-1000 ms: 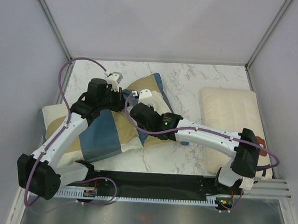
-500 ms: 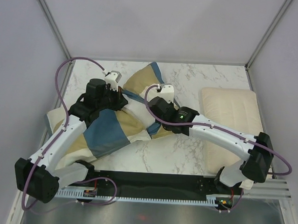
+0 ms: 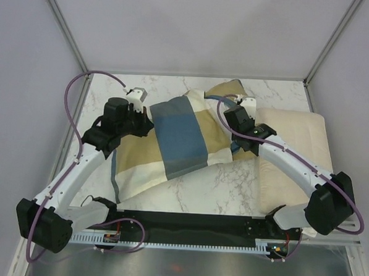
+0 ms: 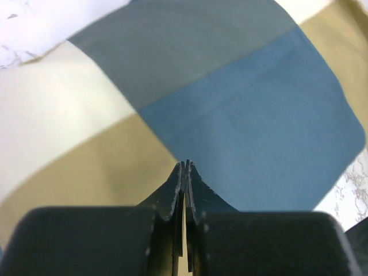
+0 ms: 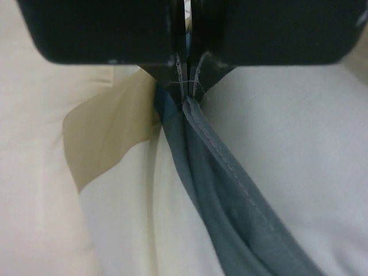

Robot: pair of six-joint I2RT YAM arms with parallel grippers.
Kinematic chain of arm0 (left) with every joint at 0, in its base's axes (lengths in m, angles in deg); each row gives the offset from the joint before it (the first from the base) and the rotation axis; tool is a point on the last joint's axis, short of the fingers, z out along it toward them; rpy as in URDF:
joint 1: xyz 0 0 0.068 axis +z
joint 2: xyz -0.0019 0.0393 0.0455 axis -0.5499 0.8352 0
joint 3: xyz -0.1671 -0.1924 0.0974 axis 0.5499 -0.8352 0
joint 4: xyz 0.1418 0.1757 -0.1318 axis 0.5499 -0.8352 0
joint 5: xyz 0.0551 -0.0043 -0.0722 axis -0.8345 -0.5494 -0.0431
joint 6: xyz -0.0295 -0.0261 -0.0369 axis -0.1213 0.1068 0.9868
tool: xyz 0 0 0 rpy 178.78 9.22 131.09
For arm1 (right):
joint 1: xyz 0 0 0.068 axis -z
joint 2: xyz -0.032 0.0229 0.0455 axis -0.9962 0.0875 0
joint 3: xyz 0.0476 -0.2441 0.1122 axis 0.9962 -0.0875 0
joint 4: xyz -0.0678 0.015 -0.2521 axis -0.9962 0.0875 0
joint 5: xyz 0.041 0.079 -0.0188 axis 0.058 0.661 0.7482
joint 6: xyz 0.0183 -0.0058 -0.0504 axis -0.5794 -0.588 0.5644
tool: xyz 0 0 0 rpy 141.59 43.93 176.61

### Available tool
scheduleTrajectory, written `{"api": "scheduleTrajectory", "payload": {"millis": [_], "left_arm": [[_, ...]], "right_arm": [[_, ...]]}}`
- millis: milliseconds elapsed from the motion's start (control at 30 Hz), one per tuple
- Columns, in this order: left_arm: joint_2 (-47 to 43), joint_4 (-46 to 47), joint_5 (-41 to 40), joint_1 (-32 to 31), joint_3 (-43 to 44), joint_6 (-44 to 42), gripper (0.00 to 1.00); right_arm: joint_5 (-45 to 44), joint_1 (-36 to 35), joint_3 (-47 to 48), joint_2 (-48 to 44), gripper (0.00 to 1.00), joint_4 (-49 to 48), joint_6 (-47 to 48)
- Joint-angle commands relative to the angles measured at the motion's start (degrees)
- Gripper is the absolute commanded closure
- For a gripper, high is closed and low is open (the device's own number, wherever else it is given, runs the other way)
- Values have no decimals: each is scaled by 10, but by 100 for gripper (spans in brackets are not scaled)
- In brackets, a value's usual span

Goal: Remove the pillowcase from the pillow

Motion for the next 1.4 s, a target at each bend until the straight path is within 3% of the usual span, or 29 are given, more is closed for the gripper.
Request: {"api": "scheduleTrajectory", "payload": {"millis": [0, 200, 300, 333, 400, 433, 533, 1000, 1367], "left_arm": [[6, 1, -2, -36, -2, -39, 98], [-8, 4, -41, -130, 37, -68, 98], [-16, 8, -76, -210, 80, -79, 95], [-15, 13, -80, -246, 96, -82, 77], [-11, 40, -78, -291, 104, -100, 54], [-9, 51, -77, -303, 104, -107, 32], [15, 84, -73, -334, 103, -141, 21], [99, 206, -62, -342, 45, -283, 19], [152, 200, -64, -322, 27, -354, 21]], "right_arm": [[50, -27, -32, -22, 100, -34, 49], [150, -85, -67, -25, 100, -119, 49], [183, -115, -73, -35, 100, -159, 42], [190, -122, -73, -40, 100, -175, 38], [202, -139, -77, -57, 100, -195, 35], [206, -143, -84, -65, 100, -204, 32], [225, -149, -104, -97, 100, -239, 14], [234, -150, -169, -198, 100, -248, -10], [247, -151, -182, -221, 100, -248, -20]]}}
